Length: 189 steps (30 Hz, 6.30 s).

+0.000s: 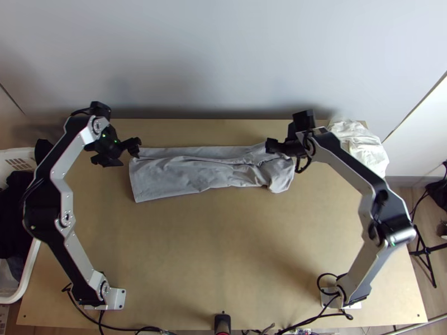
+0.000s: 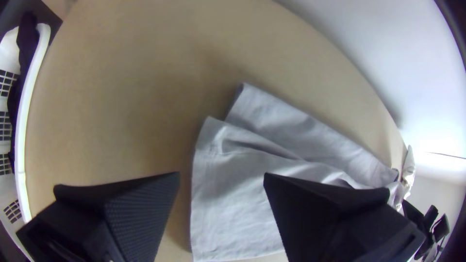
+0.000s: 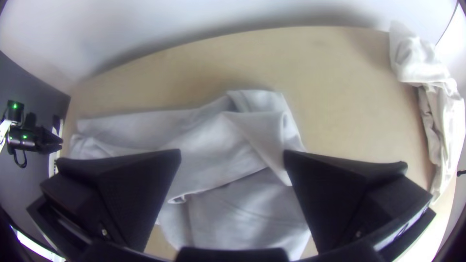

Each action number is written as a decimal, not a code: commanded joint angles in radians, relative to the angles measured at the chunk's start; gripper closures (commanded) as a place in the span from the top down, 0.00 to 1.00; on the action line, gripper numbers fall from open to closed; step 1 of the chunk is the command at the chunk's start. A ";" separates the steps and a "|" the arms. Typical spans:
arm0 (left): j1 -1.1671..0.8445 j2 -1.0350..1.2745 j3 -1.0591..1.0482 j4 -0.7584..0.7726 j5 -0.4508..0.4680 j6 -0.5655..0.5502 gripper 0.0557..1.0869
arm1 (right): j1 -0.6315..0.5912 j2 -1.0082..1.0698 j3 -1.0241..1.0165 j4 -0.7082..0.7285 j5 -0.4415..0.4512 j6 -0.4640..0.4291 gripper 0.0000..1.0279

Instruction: Fold the t-shirt

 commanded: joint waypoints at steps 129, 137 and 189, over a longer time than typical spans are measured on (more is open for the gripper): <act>-0.550 0.193 0.539 -0.276 0.075 -0.063 0.03 | -0.042 -0.658 -0.041 -0.280 -0.029 0.096 0.96; -0.640 0.195 0.573 -0.115 0.077 -0.206 0.03 | -0.057 -0.689 -0.122 -0.249 -0.030 0.096 0.96; -0.812 0.153 0.522 0.829 0.028 -0.697 0.95 | -0.049 -0.931 -0.564 -0.151 -0.164 0.187 0.96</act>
